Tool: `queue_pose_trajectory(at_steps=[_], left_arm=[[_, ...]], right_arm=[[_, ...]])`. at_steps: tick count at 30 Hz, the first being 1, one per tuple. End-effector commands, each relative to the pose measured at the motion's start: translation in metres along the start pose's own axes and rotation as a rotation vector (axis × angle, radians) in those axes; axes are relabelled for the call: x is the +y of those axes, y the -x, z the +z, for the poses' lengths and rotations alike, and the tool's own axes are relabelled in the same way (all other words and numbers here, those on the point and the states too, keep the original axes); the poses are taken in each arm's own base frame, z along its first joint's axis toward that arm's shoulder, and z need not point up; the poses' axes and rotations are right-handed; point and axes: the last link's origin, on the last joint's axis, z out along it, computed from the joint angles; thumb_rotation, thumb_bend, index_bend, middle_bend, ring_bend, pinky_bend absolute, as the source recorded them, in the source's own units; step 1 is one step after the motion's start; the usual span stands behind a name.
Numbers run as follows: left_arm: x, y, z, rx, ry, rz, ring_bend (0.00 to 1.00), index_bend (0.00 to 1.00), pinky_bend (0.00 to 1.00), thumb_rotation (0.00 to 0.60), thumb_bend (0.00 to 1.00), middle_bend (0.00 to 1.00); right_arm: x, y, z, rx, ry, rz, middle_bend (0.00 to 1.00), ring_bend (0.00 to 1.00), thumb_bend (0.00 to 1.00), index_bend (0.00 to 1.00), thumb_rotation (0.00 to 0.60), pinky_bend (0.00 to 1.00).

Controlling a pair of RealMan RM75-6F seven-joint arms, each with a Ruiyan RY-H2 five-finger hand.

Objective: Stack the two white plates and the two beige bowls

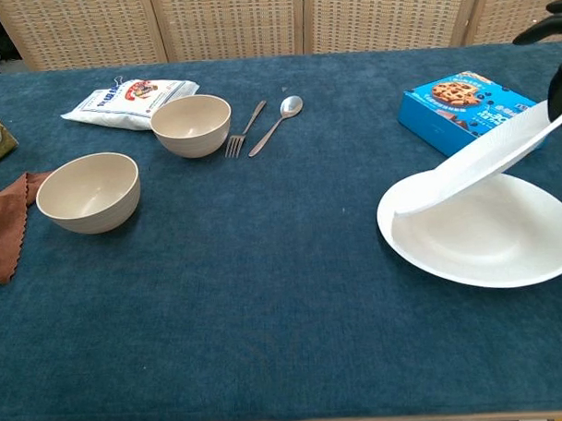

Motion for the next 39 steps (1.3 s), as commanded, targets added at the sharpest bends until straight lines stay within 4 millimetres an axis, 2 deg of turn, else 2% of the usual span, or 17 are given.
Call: queue_pose_trajectory(at_steps=[1, 5, 11, 22, 28, 31, 39], left_arm=[[0.0, 0.0, 0.0, -0.002, 0.001, -0.001, 0.0, 0.0, 0.0, 0.6, 0.06, 0.0], [0.001, 0.0, 0.0, -0.005, 0.004, -0.005, 0.0, 0.0, 0.0, 0.6, 0.06, 0.0], [0.001, 0.0, -0.001, -0.007, 0.007, -0.005, 0.0, 0.0, 0.0, 0.6, 0.06, 0.0], [0.002, 0.001, -0.001, -0.011, 0.01, -0.004, 0.0, 0.0, 0.0, 0.6, 0.06, 0.0], [0.003, 0.002, -0.001, -0.014, 0.012, -0.002, 0.0, 0.0, 0.0, 0.6, 0.06, 0.0], [0.003, 0.001, -0.001, -0.011, 0.011, -0.004, 0.0, 0.0, 0.0, 0.6, 0.06, 0.0], [0.003, 0.001, -0.001, -0.014, 0.01, -0.003, 0.0, 0.0, 0.0, 0.6, 0.06, 0.0]], right_arm=[[-0.001, 0.002, -0.005, -0.008, -0.002, 0.002, 0.17, 0.0, 0.54, 0.67, 0.6, 0.0], [-0.002, 0.006, -0.013, -0.032, -0.013, -0.013, 0.17, 0.0, 0.54, 0.64, 0.6, 0.0], [0.0, 0.009, -0.025, -0.079, -0.029, -0.025, 0.16, 0.0, 0.54, 0.46, 0.6, 0.0], [-0.003, 0.018, -0.043, -0.188, -0.061, -0.087, 0.11, 0.0, 0.54, 0.31, 0.6, 0.0], [0.002, 0.023, -0.045, -0.325, -0.055, -0.178, 0.0, 0.0, 0.54, 0.09, 0.6, 0.0], [0.002, 0.019, -0.043, -0.393, -0.05, -0.174, 0.0, 0.0, 0.54, 0.01, 0.6, 0.0], [0.0, -0.009, -0.042, -0.518, -0.066, -0.159, 0.0, 0.0, 0.53, 0.0, 0.6, 0.0]])
